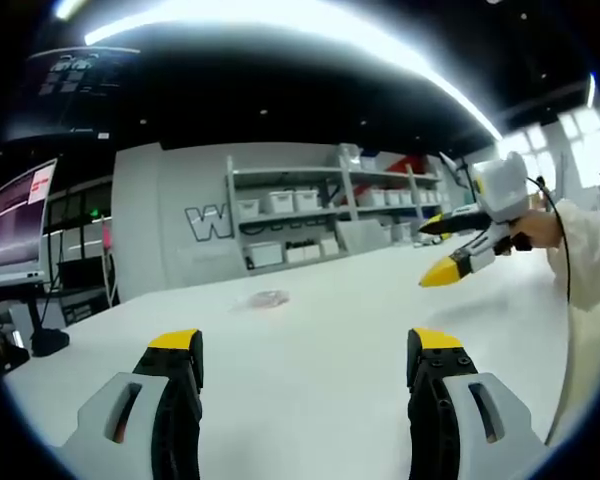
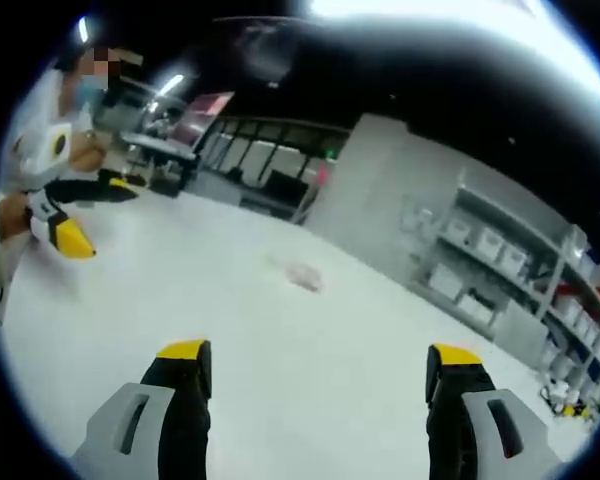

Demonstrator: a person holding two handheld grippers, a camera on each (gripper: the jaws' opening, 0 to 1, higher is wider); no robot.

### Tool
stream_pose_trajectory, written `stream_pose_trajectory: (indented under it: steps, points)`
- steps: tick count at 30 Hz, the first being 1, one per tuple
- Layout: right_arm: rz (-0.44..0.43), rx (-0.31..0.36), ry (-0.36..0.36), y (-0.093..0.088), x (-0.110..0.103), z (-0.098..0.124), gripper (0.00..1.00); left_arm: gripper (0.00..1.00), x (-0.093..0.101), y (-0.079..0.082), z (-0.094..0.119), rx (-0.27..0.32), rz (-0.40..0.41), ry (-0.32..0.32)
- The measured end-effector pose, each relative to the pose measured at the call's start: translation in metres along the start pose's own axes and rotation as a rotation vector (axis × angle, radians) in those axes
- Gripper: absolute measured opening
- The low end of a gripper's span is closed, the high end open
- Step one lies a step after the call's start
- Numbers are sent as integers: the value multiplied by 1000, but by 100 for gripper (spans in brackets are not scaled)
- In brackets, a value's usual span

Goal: Open the resealable bag by pulling the two sides of the seal apart until the entire bag opening is separated and visibly accessible.

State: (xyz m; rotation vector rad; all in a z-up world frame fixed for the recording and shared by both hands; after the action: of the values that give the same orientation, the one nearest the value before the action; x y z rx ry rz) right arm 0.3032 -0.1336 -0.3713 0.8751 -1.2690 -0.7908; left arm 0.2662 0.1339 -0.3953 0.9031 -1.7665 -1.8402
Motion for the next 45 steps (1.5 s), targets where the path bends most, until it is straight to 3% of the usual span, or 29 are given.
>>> stream_pose_trajectory:
  steps: [30,45]
  points:
    - [-245,-36,45,-1,1,-13,89,83,-1,0,-1,1,-1,1]
    - [-242,-38,49,2,0,-18,88,83,-2,0,0,0,-2,4]
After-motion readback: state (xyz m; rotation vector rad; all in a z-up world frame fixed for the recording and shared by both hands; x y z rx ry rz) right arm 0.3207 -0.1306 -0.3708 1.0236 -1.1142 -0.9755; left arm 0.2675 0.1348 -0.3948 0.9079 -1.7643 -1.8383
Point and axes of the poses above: the point that each gripper's makers call its tool centre point, and the gripper's own axes: z roughly backward along the fingers, x roughly to its right, y roughly out of its top, the point moved 4 cm from there along z, roughly backward along the fingers, and after that the axes turned 12 degrees about -y, right-handed, at the moved point
